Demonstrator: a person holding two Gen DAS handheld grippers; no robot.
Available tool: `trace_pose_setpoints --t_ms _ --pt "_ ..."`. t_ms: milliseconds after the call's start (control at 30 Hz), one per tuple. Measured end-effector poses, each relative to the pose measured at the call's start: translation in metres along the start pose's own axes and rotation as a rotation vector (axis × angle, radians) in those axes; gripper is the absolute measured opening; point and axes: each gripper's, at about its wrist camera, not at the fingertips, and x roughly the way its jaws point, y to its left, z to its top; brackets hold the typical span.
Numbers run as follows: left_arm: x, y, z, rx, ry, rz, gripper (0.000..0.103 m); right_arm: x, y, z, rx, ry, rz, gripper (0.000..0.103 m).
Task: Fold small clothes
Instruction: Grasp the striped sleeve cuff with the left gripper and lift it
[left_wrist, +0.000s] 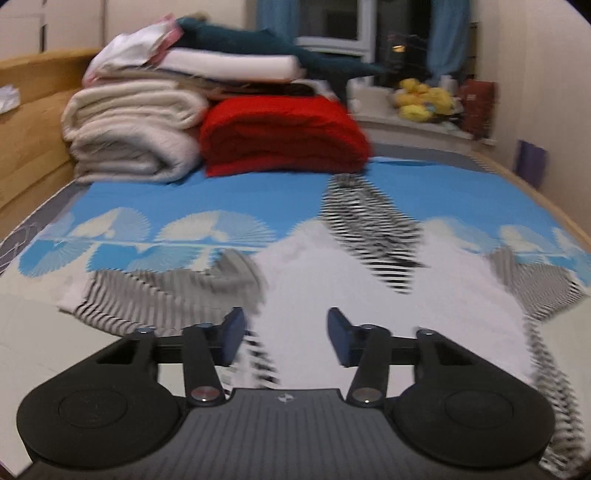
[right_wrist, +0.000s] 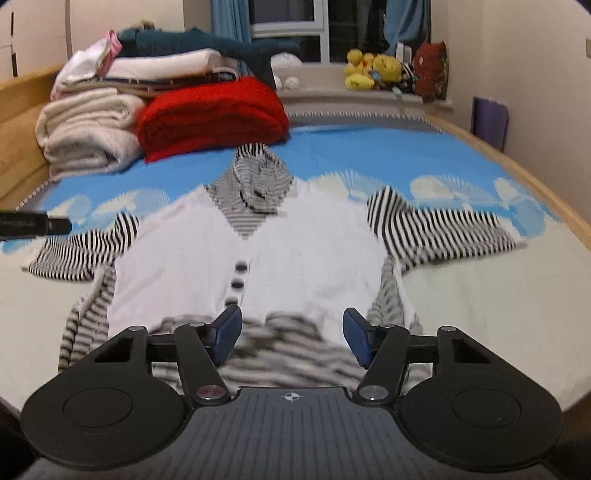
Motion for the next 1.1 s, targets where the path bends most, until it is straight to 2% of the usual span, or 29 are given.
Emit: trace_pose_setpoints --t_ms 67,133,233,300,400,467,500,533,600,633,700,767,833,867,933,967,1067,1100 --pt "0.035 0.028 0.003 -0.033 0.057 0.059 0.038 0.01 0.001 0.02 -0.02 -0.028 0.012 0.062" --pt "0.057 0.052 0.003 -0.06 0.07 0.11 0.032 0.025 0.005 0.041 -0.047 -0.054 0.03 0.062" --pt "0.093 0.092 -0.005 -0.126 0.111 0.166 0.029 0.057 0.019 0.071 -0.129 -0.09 0.049 0.062" --pt "0.108 0.115 -0.008 -0.148 0.107 0.201 0.026 0.083 0.03 0.089 -0.196 -0.113 0.066 0.062" --pt "0.131 0.152 -0.017 -0.185 0.127 0.265 0.025 0.12 0.039 0.102 -0.221 -0.119 0.08 0.061" --pt "0.145 0.169 -0.026 -0.202 0.143 0.288 0.024 0.142 0.041 0.099 -0.208 -0.11 0.081 0.06" --pt "0.15 0.178 -0.03 -0.203 0.153 0.316 0.024 0.153 0.042 0.094 -0.204 -0.092 0.075 0.054" --pt "0.155 0.187 -0.033 -0.224 0.152 0.327 0.024 0.164 0.044 0.088 -0.2 -0.052 0.058 0.042" --pt "0.167 0.206 -0.038 -0.294 0.149 0.341 0.025 0.181 0.045 0.087 -0.148 0.019 0.068 0.03" --pt "0.172 0.217 -0.041 -0.336 0.143 0.363 0.028 0.185 0.046 0.088 -0.131 0.034 0.08 0.025" --pt "0.184 0.236 -0.044 -0.418 0.137 0.4 0.035 0.192 0.046 0.094 -0.125 0.032 0.089 0.022" --pt "0.192 0.257 -0.047 -0.512 0.124 0.419 0.045 0.198 0.046 0.096 -0.141 0.034 0.085 0.022" --pt "0.199 0.273 -0.05 -0.593 0.118 0.43 0.061 0.206 0.042 0.097 -0.129 0.073 0.104 0.023" --pt "0.205 0.279 -0.05 -0.621 0.116 0.43 0.062 0.211 0.04 0.096 -0.124 0.104 0.111 0.026" --pt "0.213 0.29 -0.051 -0.66 0.114 0.435 0.063 0.218 0.036 0.093 -0.122 0.132 0.095 0.046" --pt "0.215 0.292 -0.051 -0.661 0.111 0.441 0.063 0.22 0.034 0.092 -0.122 0.137 0.084 0.049" --pt "0.222 0.29 -0.044 -0.617 0.101 0.455 0.063 0.223 0.03 0.087 -0.149 0.155 0.078 0.05" --pt "0.228 0.29 -0.042 -0.601 0.102 0.457 0.056 0.225 0.029 0.086 -0.159 0.161 0.074 0.05"
